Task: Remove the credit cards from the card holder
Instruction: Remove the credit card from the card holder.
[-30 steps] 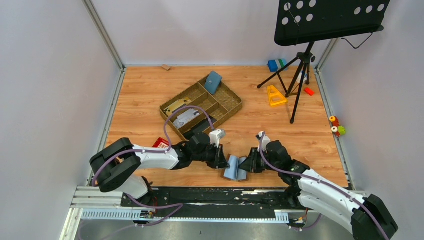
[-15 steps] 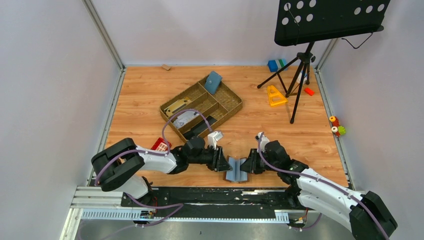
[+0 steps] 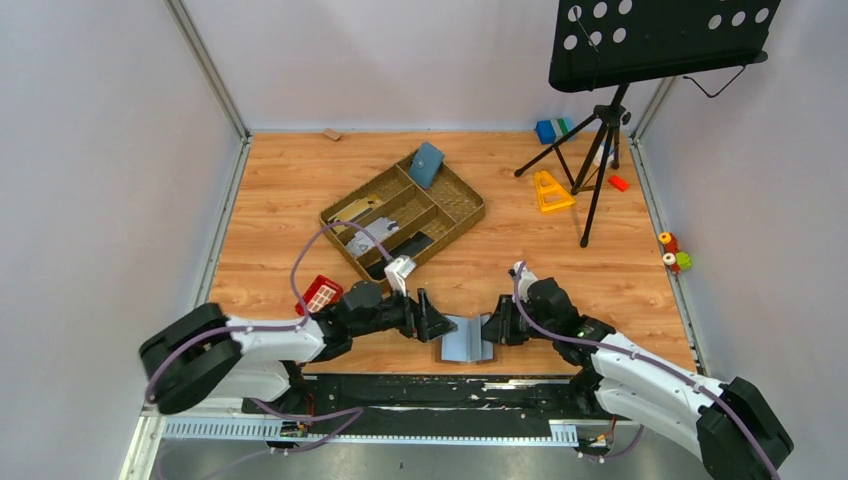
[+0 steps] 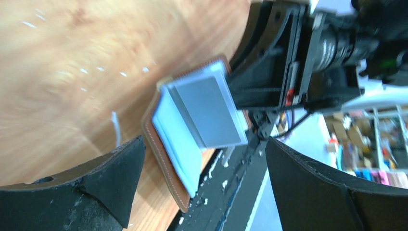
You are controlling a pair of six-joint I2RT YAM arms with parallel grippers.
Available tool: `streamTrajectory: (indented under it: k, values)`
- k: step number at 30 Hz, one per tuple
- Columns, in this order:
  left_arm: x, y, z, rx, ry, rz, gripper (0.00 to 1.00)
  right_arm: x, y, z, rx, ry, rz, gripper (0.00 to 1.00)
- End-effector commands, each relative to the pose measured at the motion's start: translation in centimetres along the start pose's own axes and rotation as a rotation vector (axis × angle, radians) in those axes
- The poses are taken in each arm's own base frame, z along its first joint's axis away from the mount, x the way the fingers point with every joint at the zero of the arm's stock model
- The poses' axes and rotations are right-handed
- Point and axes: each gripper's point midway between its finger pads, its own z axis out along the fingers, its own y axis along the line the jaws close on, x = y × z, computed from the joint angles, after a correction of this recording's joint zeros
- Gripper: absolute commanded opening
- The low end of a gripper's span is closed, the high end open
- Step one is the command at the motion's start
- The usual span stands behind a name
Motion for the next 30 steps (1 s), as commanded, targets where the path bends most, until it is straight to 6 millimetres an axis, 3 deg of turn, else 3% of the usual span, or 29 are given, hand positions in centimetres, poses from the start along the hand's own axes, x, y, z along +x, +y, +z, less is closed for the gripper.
streamTrajectory:
  k: [1,5,8,13,23,30]
  values:
    - [-4.3,2.5,-2.5,-0.22,-0.163,0.047,1.0,-1.9,1.7,0.1,-0.04,-0.053,-0.033,0.01]
    - [-6.4,5.0,-5.9,-0.402,-0.277,0.077,1.0,-2.1,1.7,0.1,-0.044,-0.06,-0.032,0.01]
    - [-6.5,2.7,-6.2,-0.281,-0.262,0.153,1.0,-2.1,1.9,0.2,-0.049,-0.059,-0.032,0.01]
    - [-4.7,1.2,-4.9,-0.18,-0.147,0.17,1.0,-2.2,2.2,0.3,-0.061,-0.053,-0.033,0.01]
    - [0.5,2.2,-1.1,-0.185,0.121,0.082,1.0,-2.2,2.2,0.0,-0.055,-0.06,-0.036,0.01]
    - [1.8,0.4,0.2,-0.036,0.142,-0.024,1.0,-2.1,2.1,0.4,-0.035,-0.032,-0.028,0.0]
